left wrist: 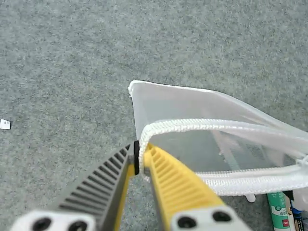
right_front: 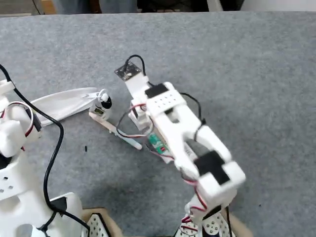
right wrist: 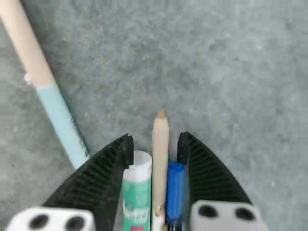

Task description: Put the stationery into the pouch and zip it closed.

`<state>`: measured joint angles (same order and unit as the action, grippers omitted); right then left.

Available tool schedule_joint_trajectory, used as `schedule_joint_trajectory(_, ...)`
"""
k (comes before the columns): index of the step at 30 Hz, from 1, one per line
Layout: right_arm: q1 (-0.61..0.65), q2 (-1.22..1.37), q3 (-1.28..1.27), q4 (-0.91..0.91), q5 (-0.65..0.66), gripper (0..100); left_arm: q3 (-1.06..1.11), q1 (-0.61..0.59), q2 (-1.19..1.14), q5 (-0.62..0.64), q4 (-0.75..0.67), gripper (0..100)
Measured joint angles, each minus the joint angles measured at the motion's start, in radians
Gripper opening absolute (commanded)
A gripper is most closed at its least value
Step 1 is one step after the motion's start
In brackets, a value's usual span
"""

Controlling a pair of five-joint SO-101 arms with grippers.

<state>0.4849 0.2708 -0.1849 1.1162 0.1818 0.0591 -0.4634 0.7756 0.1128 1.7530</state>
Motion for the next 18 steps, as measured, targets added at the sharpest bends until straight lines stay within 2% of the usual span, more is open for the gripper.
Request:
schedule_joint_trajectory(7, 0.002, 0.203, 0.204, 0.063, 0.000, 16.6, 0.000, 0.000, 0.000, 0.000, 0.000, 3)
schedule_joint_trajectory(10, -0.015, 0.226, 0.222, 0.072, 0.000, 16.4, 0.000, 0.000, 0.000, 0.000, 0.000, 3)
schedule_joint_trajectory(15, -0.061, 0.227, 0.226, 0.072, 0.003, 9.4, 0.000, 0.000, 0.000, 0.000, 0.000, 3)
schedule_joint_trajectory(18, -0.083, 0.227, 0.226, 0.072, 0.003, 10.5, 0.000, 0.000, 0.000, 0.000, 0.000, 3)
